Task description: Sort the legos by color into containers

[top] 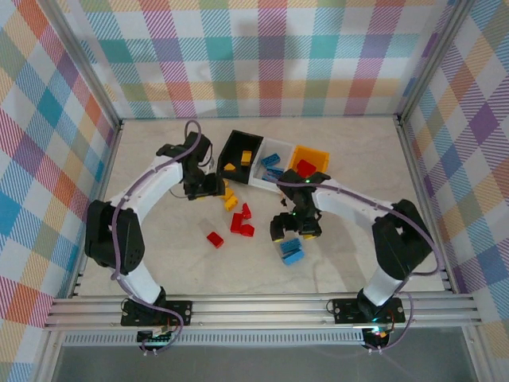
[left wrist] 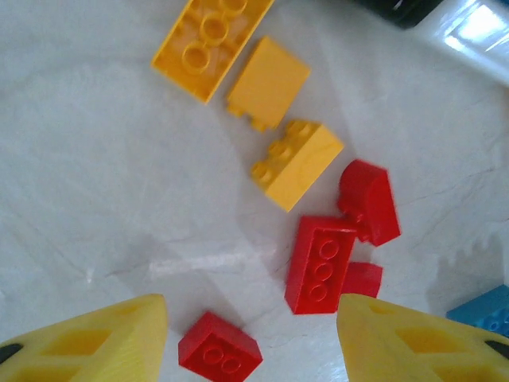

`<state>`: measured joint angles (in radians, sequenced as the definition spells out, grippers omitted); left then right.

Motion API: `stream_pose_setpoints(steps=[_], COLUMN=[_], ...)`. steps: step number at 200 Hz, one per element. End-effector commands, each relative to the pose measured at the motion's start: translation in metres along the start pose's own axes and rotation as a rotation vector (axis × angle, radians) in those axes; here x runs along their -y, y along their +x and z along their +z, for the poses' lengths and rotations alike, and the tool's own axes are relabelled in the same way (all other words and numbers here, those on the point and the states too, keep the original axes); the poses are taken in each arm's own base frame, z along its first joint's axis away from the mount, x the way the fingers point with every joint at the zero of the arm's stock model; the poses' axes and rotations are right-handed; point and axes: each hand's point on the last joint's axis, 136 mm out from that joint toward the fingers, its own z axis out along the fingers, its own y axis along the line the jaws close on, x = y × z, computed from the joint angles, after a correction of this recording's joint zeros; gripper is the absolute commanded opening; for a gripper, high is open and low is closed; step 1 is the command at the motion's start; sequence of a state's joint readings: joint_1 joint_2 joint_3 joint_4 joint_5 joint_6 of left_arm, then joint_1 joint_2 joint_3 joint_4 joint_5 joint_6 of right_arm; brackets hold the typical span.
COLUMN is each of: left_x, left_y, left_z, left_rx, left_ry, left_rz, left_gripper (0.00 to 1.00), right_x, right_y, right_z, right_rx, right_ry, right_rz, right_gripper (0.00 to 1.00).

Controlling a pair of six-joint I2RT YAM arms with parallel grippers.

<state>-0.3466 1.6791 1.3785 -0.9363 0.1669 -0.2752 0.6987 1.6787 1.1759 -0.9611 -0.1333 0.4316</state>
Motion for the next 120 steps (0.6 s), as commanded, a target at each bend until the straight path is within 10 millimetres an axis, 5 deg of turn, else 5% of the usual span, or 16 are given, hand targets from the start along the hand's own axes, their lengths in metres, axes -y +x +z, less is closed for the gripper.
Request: stream_pose_setpoints(steps=[1, 120], left_x=[0.003, -0.011], left_y=[0.006, 0.029], left_z=[-0.007, -0.02], left_rx=[0.033, 0.029], left_ry=[0.026, -0.007], left_rz=[-0.02, -0.004], left_gripper=[0.59, 0.61], right_x=[0.008, 0.027], right_y=[-0.005, -0.028], right_z=[0.008, 0.054], right_rx=[-0.025, -0.064], right_ry=[0.092, 0.228], right_rz=[-0.119, -0.144], right_gripper=[0.91, 0.86])
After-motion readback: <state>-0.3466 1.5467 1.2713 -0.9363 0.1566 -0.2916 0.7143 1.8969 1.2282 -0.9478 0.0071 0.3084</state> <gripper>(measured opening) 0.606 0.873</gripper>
